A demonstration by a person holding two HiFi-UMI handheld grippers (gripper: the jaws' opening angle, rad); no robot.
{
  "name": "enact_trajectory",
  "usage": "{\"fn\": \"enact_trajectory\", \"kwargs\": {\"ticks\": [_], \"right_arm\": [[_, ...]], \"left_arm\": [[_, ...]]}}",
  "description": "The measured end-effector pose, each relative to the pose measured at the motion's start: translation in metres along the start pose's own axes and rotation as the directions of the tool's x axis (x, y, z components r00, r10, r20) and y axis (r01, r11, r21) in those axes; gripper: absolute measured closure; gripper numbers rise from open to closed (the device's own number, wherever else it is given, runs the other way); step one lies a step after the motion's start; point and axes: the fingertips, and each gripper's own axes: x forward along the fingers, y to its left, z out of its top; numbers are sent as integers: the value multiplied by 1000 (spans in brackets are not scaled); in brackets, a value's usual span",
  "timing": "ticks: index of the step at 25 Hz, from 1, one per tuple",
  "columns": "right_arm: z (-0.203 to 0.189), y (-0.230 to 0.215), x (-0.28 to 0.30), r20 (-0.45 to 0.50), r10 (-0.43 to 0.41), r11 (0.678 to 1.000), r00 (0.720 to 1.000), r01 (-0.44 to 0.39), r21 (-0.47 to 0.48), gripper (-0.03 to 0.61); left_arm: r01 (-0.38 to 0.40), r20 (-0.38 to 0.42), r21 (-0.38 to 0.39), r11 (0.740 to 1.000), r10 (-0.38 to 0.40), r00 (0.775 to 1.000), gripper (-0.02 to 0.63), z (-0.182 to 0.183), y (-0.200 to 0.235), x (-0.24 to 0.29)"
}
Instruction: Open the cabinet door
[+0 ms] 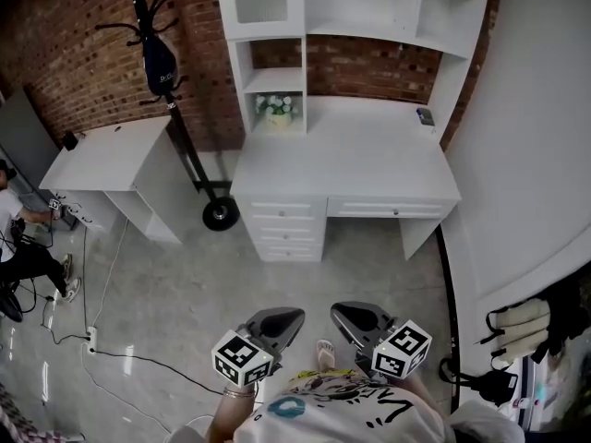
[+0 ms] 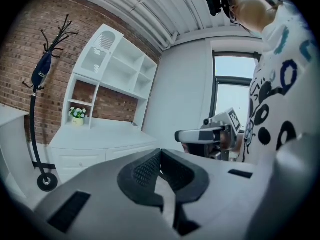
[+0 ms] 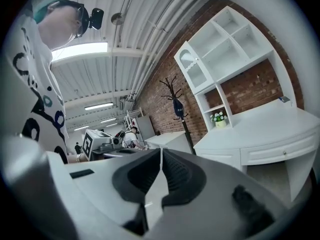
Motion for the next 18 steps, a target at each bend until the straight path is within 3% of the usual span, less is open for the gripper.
{"fn": "enact_trajectory", "kwargs": {"ticks": [6,11,18], "right_arm": [[26,-48,-3,10,4,1000,1000,-4,4,549],[37,-81,-2,-3,21,1000,1000,-21,9,549],[41,-117,-2,-33,63,998,997,-63,3,549]], "left_arm": [[-20,38,4,1000,20,999,598,32,22,44],[-16,42,-46,999,18,999,598,38,31,76],[-63,58,-51,997,66,996,598,45,43,109]]}}
